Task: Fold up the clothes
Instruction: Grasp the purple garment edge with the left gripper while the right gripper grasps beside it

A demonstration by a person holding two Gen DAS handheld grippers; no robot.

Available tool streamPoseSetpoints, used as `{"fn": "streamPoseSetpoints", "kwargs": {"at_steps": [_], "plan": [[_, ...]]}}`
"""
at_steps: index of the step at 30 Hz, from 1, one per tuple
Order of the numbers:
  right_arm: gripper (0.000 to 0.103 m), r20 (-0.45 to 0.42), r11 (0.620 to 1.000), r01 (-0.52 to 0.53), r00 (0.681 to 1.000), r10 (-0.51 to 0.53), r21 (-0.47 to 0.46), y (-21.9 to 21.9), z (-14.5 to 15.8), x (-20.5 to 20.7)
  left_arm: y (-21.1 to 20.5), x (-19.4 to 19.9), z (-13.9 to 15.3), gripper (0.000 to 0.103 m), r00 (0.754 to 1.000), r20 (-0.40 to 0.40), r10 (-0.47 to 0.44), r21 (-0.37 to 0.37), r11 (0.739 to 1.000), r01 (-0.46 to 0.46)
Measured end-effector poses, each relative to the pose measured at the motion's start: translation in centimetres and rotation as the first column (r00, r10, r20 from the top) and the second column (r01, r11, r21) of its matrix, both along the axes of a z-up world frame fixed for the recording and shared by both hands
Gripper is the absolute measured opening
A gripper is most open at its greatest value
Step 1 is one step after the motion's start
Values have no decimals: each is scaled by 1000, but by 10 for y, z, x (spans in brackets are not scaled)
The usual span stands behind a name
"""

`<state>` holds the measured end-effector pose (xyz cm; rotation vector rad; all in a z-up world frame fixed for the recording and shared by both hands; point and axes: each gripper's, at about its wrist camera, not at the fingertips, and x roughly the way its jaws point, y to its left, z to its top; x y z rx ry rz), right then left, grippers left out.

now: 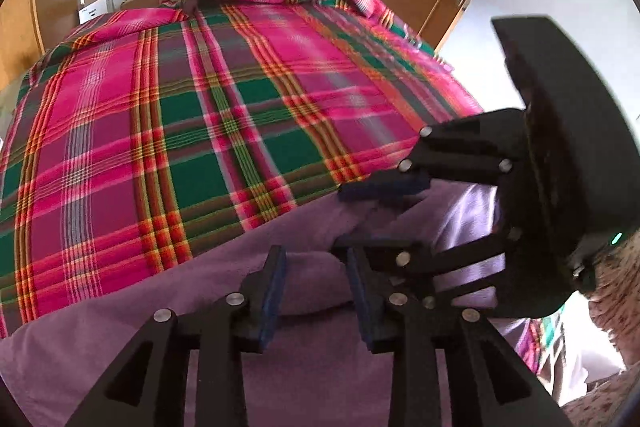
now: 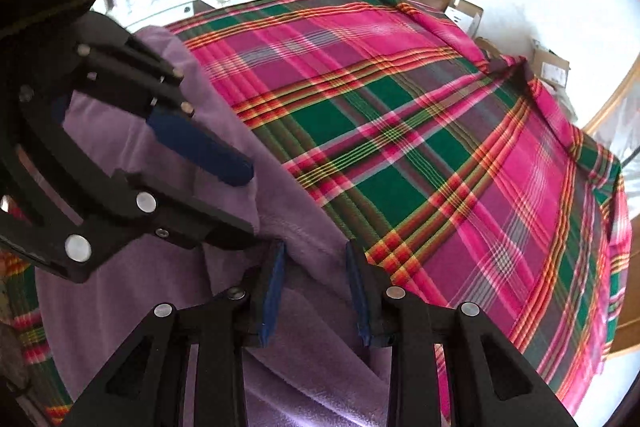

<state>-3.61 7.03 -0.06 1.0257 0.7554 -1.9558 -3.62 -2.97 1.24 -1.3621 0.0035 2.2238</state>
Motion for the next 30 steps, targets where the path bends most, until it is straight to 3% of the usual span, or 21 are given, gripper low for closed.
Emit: {"fn": "streamPoseSetpoints", "kwargs": {"at_steps": [6, 8, 11, 15, 19, 21, 23, 27, 30], "plan": [[7, -1, 996, 72, 997, -72, -46, 8, 4, -5, -3, -1, -6, 32, 999, 29, 38, -24, 999, -37], [7, 19, 991, 110, 994, -109, -78, 12, 5, -11, -6, 1, -5, 31, 999, 33, 42, -11, 999, -42], [7, 48, 983, 146, 989, -142, -113, 17, 7, -15, -7, 4, -3, 16, 999, 32, 35, 9, 999, -35], [7, 110, 966, 209, 975, -193, -155, 22, 9, -23, -8, 10, 3, 8, 999, 9, 34, 28, 999, -35], [8, 261, 923, 318, 930, -259, -218, 34, 10, -34, -14, 11, 6, 6, 998, 5, 59, 64, 996, -59], [15, 319, 899, 354, 910, -267, -258, 41, 13, -34, -17, 11, 8, 6, 998, 2, 70, 76, 995, -70], [15, 375, 876, 374, 892, -251, -305, 48, 17, -32, -18, 11, 7, 6, 997, 5, 78, 83, 993, -78], [25, 538, 816, 452, 816, -213, -361, 60, 12, -32, -21, 11, 6, 6, 996, 9, 87, 91, 992, -88], [26, 619, 815, 453, 770, -155, -360, 54, 4, -30, -22, 11, 3, 6, 996, 20, 91, 91, 992, -93]]}}
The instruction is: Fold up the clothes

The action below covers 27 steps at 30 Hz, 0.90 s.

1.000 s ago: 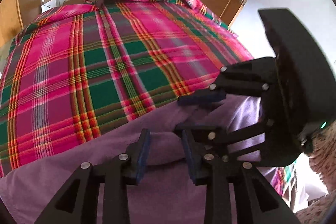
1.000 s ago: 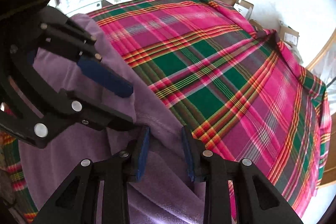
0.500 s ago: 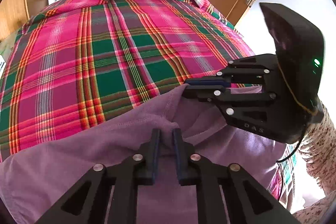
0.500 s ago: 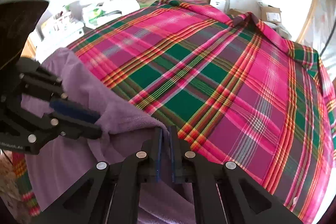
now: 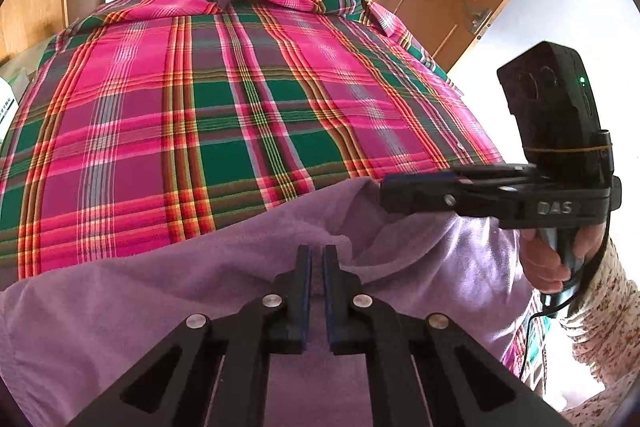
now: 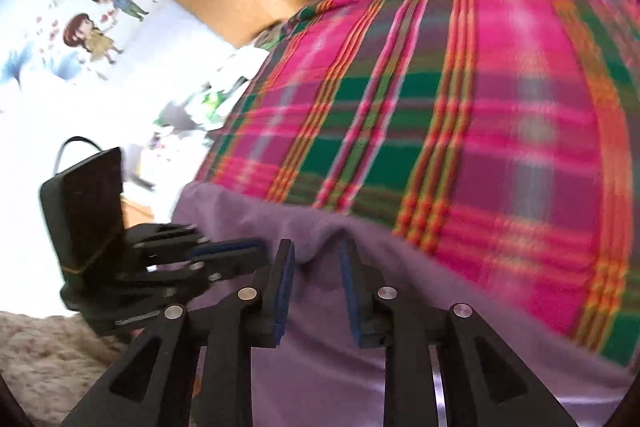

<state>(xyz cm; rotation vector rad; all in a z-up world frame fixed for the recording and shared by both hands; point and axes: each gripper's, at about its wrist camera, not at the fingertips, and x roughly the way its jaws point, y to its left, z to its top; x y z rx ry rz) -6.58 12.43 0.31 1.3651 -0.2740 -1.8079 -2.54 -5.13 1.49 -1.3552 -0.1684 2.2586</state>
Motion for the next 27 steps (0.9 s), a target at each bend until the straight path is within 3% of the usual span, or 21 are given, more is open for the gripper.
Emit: {"fn": "streamPoseSetpoints", "kwargs": {"at_steps": [4, 12, 27], "plan": [[31, 81, 999, -52, 995, 52, 3, -16, -14, 2, -3, 2, -2, 6, 1000, 3, 6, 8, 1000, -6], [40, 93, 994, -105, 990, 102, 27, -40, -18, 5, -16, -2, -5, 6, 999, 21, 36, 30, 999, -36], [42, 149, 989, -146, 978, 149, -26, -49, -21, 1, -27, -10, -5, 6, 998, 26, 60, 61, 996, -62]]}}
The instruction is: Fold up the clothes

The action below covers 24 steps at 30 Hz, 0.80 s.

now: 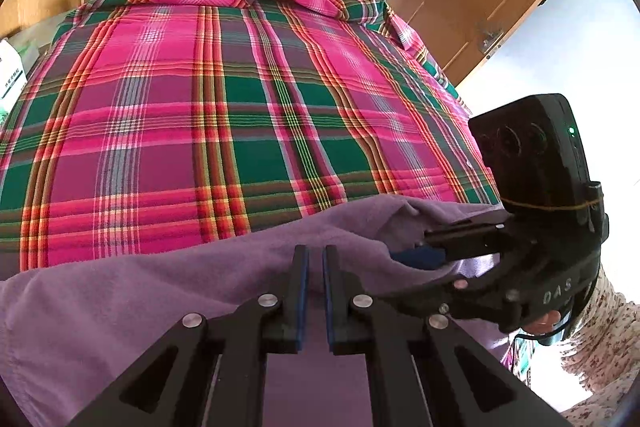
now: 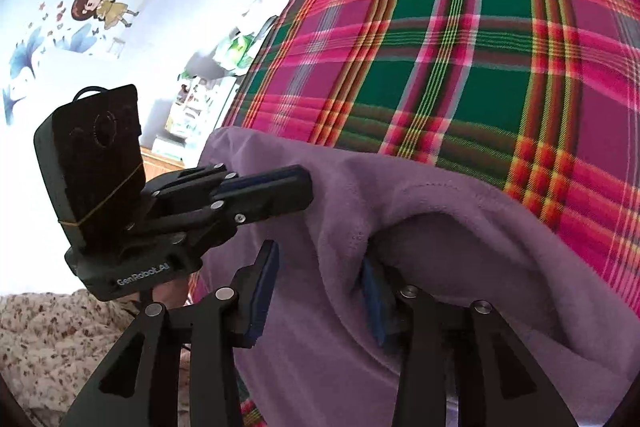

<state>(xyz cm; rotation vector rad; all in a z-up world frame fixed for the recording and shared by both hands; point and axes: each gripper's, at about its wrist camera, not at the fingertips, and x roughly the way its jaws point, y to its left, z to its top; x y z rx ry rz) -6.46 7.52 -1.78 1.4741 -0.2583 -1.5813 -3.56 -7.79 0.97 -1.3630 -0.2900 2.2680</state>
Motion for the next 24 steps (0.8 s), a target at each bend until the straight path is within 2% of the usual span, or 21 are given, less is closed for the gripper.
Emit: {"fn": "streamPoseSetpoints", "kwargs": {"at_steps": [5, 12, 18, 23, 24], "plan": [[43, 8, 998, 42, 999, -42, -47, 3, -2, -4, -1, -1, 0, 6, 1000, 2, 5, -1, 1000, -5], [43, -60, 984, 109, 991, -119, -140, 16, 10, -9, -11, -4, 3, 6, 999, -5, 38, 14, 999, -38], [43, -61, 965, 153, 984, -169, -212, 26, 19, -19, -10, -8, 4, 6, 999, -14, 35, 9, 999, -35], [43, -63, 964, 189, 977, -204, -185, 19, 20, -35, -9, -14, 5, 6, 999, -18, 27, -1, 1000, -27], [43, -80, 970, 191, 976, -205, -150, 19, 21, -38, -9, -15, 6, 7, 999, -22, 25, -4, 1000, -26]]}}
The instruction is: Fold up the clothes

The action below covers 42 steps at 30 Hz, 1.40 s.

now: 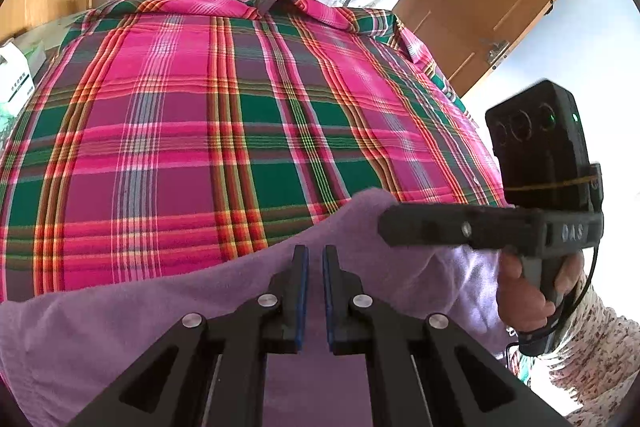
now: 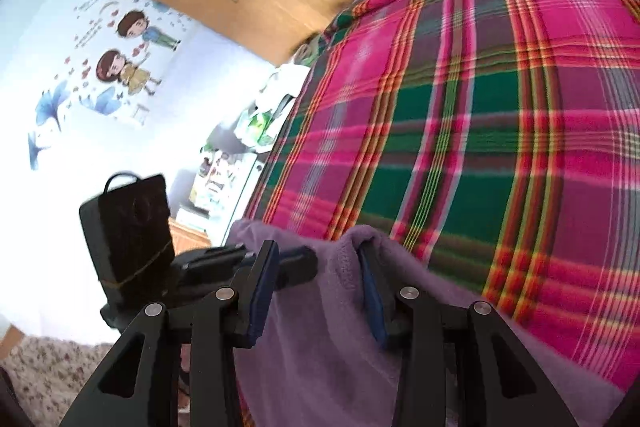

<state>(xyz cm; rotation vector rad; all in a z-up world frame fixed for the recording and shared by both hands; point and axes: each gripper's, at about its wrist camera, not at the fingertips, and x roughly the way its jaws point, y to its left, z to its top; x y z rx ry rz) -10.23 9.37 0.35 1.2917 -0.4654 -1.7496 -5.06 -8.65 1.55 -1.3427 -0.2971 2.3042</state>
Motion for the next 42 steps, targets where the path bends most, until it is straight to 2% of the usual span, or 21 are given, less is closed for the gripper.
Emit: {"fn": "streamPoseSetpoints", "kwargs": {"at_steps": [3, 4, 7, 13, 18, 22, 26, 30, 31, 32, 33, 35, 39, 42], "plan": [[43, -62, 993, 28, 998, -20, 118, -3, 4, -7, 0, -4, -1, 11, 1000, 4, -1, 9, 1000, 1], [43, -82, 991, 37, 996, -27, 128, -2, 6, -8, 0, -6, -2, 13, 1000, 9, -3, 15, 1000, 2], [43, -75, 988, 40, 997, -29, 147, -1, 6, -14, 5, -12, -6, 22, 999, 27, -29, 21, 999, 28], [43, -113, 984, 126, 987, -111, 130, 29, 17, -6, 16, -22, -8, 24, 997, 20, -72, 1, 997, 72], [43, -154, 965, 231, 965, -211, 121, 71, 25, 8, 20, -35, -15, 28, 993, 47, -113, 29, 993, 111], [43, -189, 946, 282, 950, -250, 162, 99, 26, 19, 29, -37, -17, 30, 979, 38, -199, 43, 979, 198], [43, -213, 927, 304, 942, -258, 220, 117, 21, 26, 24, -46, -23, 31, 981, 74, -179, 84, 981, 172], [43, -250, 900, 312, 938, -241, 305, 128, 15, 36, 21, -48, -26, 29, 980, 86, -180, 125, 978, 168], [43, -258, 892, 315, 937, -237, 324, 131, 13, 38, 21, -48, -26, 26, 980, 87, -180, 132, 977, 167], [43, -253, 891, 316, 937, -240, 326, 132, 12, 38, 21, -49, -27, 12, 980, 90, -179, 140, 976, 166], [43, -249, 890, 318, 937, -243, 328, 132, 10, 39, 21, -50, -28, 2, 979, 93, -179, 149, 975, 164], [43, -248, 890, 323, 936, -249, 323, 133, 9, 40, 20, -50, -27, 2, 984, 82, -156, 153, 978, 142], [43, -252, 891, 326, 934, -253, 315, 132, 10, 40, 9, -46, -12, 1, 997, 5, -79, 144, 987, 78], [43, -263, 889, 326, 933, -247, 321, 128, 11, 40, 3, -45, -11, 1, 999, -6, -54, 158, 986, 55]]}}
